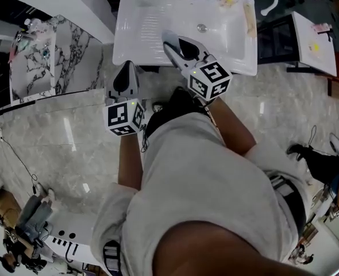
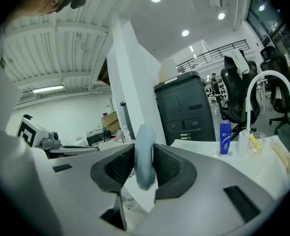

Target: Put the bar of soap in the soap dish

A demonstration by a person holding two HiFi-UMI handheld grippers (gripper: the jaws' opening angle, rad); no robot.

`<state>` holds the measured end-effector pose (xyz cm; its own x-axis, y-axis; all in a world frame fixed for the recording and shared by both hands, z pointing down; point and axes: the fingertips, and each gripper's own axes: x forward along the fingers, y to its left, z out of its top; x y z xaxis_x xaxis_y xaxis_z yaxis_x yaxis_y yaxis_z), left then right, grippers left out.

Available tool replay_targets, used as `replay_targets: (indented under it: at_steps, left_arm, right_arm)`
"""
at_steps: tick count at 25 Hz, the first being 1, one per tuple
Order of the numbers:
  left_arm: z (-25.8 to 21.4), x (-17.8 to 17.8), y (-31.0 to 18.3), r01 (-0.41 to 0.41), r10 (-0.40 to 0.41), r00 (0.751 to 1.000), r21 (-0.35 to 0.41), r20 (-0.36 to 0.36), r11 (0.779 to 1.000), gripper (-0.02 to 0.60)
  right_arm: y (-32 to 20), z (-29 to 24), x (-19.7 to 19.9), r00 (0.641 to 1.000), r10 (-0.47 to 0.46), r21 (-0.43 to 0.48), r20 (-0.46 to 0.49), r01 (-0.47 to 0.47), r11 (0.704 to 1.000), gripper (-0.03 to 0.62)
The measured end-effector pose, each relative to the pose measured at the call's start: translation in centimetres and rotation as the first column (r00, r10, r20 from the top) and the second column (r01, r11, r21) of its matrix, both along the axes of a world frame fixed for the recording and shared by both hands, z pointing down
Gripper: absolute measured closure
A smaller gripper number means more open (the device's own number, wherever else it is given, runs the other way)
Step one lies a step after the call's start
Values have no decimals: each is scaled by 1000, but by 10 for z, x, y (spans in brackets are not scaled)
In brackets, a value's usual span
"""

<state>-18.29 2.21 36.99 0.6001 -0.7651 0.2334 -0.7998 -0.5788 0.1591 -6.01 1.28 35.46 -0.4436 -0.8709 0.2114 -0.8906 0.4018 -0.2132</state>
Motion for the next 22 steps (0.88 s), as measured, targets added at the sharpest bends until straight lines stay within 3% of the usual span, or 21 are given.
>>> replay_targets:
  at_steps: [9, 22]
  left_arm:
    - [24, 15, -49, -54, 55, 998, -47, 18, 997, 563]
    - [50, 63, -155, -92, 101, 992, -111, 74, 990, 563]
  right_arm:
    - [-44, 19, 14, 998, 23, -28, -52, -25, 999, 479]
    - [-153, 45, 50, 999, 20, -86, -50, -24, 996, 479]
